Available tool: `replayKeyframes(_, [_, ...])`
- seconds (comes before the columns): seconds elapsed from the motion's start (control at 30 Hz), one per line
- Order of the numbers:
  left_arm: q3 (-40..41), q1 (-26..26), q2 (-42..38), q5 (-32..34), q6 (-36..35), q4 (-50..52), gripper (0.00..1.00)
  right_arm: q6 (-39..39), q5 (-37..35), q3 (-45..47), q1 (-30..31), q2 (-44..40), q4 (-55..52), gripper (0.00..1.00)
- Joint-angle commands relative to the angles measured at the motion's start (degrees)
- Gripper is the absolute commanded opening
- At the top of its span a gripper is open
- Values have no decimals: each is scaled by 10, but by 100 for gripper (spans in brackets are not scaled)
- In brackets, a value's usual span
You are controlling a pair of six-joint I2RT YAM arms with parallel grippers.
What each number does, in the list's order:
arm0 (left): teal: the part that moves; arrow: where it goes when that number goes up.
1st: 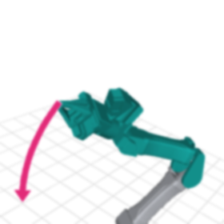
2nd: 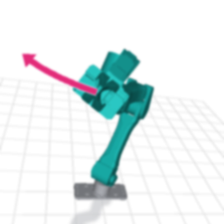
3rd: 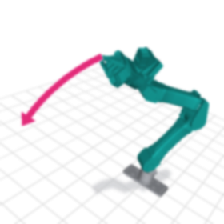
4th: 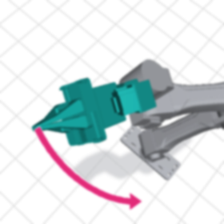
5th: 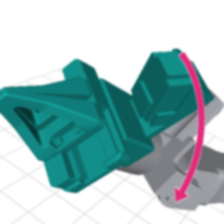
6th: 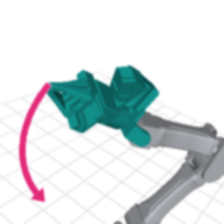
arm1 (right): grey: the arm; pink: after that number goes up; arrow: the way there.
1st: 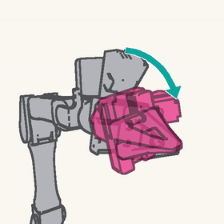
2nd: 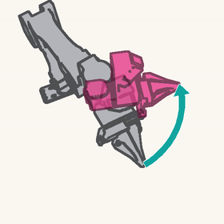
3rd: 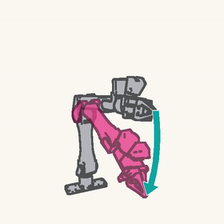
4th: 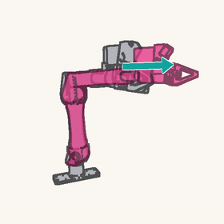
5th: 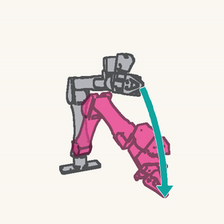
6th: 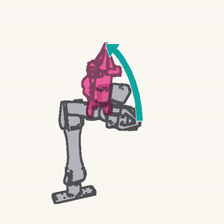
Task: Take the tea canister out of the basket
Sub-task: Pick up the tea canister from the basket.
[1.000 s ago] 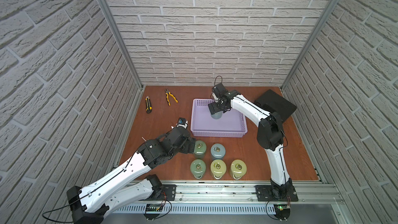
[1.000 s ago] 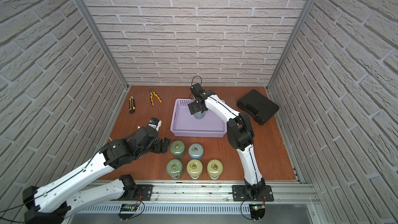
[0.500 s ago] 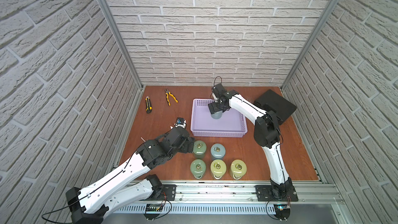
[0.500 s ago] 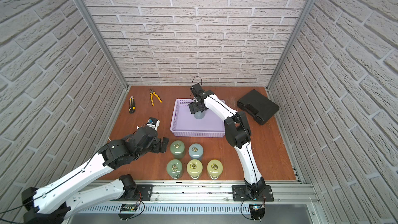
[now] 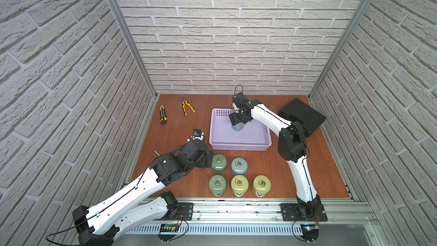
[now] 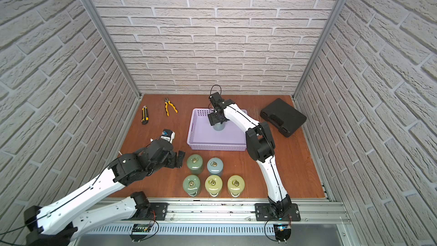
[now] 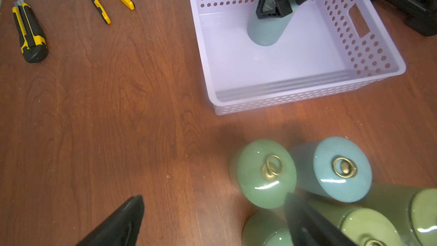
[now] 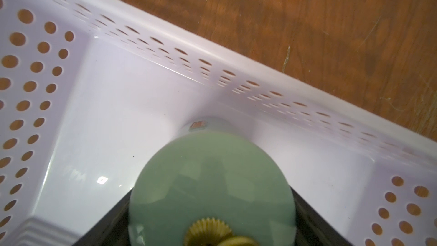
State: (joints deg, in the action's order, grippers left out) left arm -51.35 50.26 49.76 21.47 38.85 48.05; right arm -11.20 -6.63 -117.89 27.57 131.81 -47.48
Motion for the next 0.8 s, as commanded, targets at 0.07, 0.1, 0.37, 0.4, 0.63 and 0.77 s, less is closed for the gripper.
replayKeyframes(0.07, [6,-4,-6,10,5,0,98,-7,2,-18,-6,10,0,67])
replayKeyframes(0.1, [6,-4,-5,11,5,-1,98,-7,2,-19,-6,10,-1,63])
replayKeyframes(0.37, [6,-5,-8,17,5,-2,98,-9,6,-31,-6,-11,-12,49])
replayKeyframes(0.4, [6,-5,-8,19,5,-3,98,-9,6,-32,-6,-14,-13,48])
replayKeyframes(0.63, [12,-6,-8,24,-4,-26,98,-12,3,-36,-7,-47,-29,47])
replayKeyframes(0.77, [14,-7,-6,23,-7,-33,98,-12,1,-36,-6,-67,-44,46])
